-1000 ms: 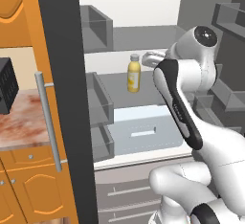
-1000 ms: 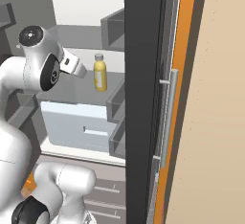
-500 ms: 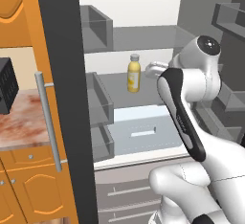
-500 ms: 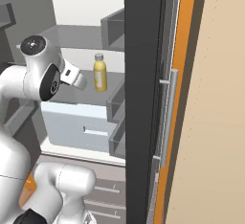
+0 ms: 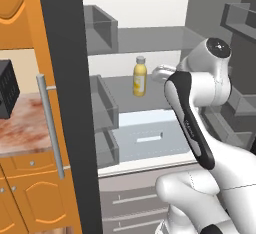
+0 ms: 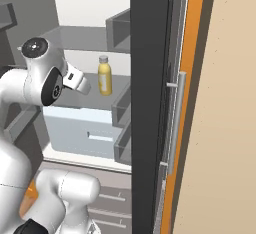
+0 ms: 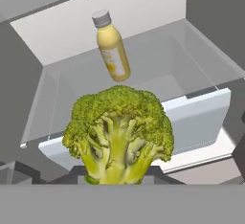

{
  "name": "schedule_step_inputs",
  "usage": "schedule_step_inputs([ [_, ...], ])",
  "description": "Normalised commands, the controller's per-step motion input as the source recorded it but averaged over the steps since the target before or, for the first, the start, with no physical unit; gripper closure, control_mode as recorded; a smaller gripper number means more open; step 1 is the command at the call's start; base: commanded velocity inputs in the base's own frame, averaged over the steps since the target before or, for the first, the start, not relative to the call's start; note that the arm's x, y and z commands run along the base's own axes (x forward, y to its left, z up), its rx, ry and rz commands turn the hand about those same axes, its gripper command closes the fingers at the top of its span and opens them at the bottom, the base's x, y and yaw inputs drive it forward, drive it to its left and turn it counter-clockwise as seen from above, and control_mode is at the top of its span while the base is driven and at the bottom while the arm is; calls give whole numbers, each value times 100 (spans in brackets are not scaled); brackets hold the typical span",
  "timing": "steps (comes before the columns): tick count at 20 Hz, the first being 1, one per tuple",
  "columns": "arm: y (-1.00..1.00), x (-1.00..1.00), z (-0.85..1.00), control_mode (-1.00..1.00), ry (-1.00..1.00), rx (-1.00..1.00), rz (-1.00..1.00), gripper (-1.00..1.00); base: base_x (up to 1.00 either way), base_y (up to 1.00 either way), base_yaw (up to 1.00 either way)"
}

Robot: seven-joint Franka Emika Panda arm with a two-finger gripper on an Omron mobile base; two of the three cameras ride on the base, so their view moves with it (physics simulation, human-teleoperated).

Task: Pick broccoli from the fridge and place it on the plate on the counter.

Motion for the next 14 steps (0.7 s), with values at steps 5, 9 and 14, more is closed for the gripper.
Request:
schedule_step_inputs([
  [5, 0, 0, 0, 100, 0, 0, 0, 100, -66, 0, 0],
  [9, 0, 0, 0, 100, 0, 0, 0, 100, -67, 0, 0],
  [14, 0, 0, 0, 100, 0, 0, 0, 100, -69, 0, 0],
])
